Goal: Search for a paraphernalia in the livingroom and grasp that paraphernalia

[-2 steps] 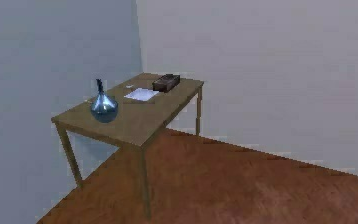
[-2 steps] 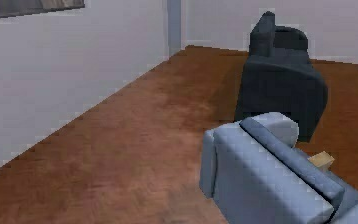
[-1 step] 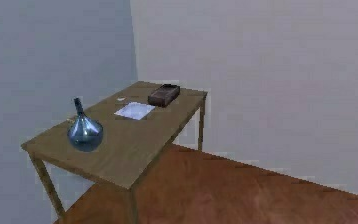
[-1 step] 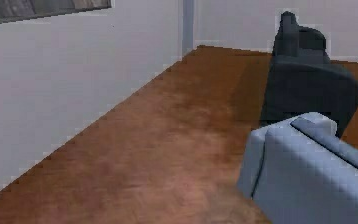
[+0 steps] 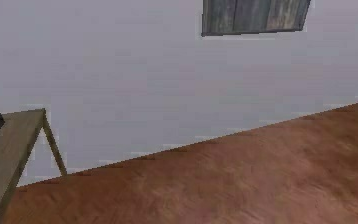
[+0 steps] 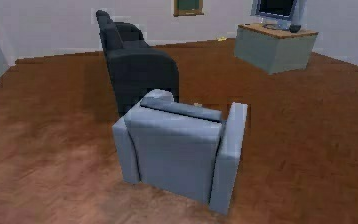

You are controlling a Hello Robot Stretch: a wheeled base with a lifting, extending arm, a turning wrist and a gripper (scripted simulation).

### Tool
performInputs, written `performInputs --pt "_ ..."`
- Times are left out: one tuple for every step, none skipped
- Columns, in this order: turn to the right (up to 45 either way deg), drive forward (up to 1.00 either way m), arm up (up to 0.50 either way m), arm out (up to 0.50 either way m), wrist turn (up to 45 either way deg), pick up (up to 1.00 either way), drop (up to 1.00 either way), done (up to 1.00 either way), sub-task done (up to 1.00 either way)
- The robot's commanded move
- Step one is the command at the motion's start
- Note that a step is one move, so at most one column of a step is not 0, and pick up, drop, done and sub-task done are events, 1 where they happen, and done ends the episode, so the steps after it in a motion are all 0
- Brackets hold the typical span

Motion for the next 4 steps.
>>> performInputs --pt "27.0 0.00 0.00 0.00 0.0 0.00 0.00 0.00 0.00" --pt "0.0 1.00 0.00 0.00 0.0 0.00 0.00 0.00 0.00" --pt "0.0 0.15 0.00 0.00 0.0 0.00 0.00 0.00 0.00" --pt "36.0 0.00 0.00 0.00 0.0 0.00 0.00 0.00 0.00"
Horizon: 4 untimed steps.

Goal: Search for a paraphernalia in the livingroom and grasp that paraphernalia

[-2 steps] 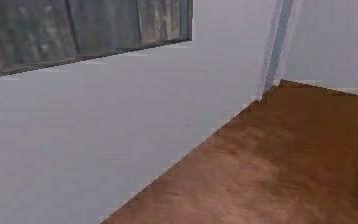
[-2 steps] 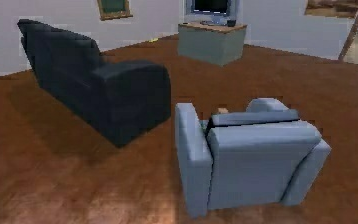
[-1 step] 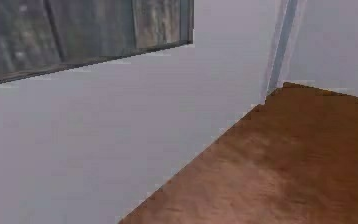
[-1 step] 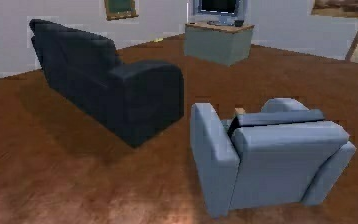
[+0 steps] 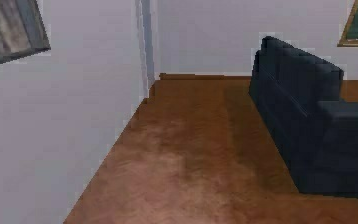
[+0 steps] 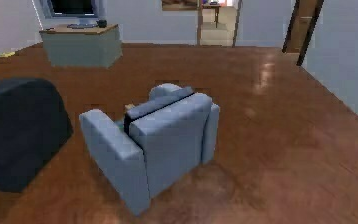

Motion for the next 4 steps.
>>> performInputs --pt "0.0 1.00 0.00 0.00 0.0 0.00 0.00 0.00 0.00" --pt "0.0 1.00 0.00 0.00 0.0 0.00 0.00 0.00 0.00" --pt "3.0 0.00 0.00 0.00 0.0 0.00 0.00 0.00 0.00" --pt "0.0 1.00 0.00 0.00 0.0 0.00 0.00 0.00 0.00"
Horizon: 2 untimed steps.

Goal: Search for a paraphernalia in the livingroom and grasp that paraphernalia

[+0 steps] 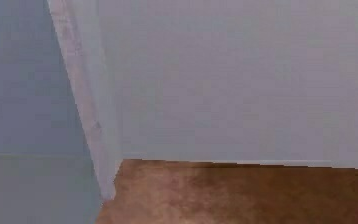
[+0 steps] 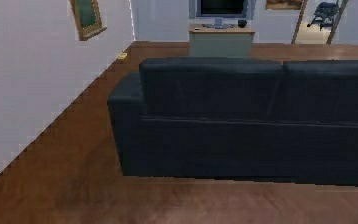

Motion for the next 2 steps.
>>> performInputs --pt "0.0 0.75 0.00 0.00 0.0 0.00 0.00 0.00 0.00" --pt "-45.0 0.00 0.00 0.00 0.0 0.00 0.00 0.00 0.00"
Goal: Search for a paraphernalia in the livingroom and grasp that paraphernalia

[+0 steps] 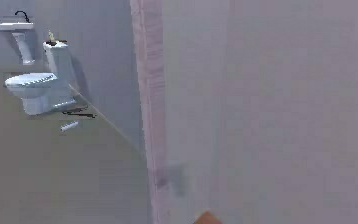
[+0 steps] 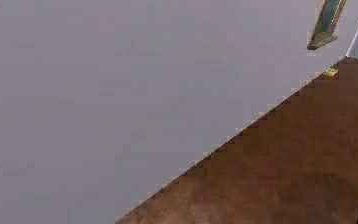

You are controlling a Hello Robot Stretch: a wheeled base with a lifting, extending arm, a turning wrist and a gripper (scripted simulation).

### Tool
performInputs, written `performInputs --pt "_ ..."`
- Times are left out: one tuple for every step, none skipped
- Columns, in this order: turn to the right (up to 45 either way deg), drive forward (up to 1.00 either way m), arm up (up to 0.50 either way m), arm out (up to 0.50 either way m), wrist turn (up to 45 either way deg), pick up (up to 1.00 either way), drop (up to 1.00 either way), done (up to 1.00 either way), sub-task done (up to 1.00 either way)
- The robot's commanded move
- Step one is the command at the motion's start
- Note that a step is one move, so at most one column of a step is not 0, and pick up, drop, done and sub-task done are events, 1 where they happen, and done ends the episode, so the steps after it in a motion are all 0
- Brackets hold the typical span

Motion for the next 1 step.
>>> performInputs --pt "-39.0 0.00 0.00 0.00 0.0 0.00 0.00 0.00 0.00"
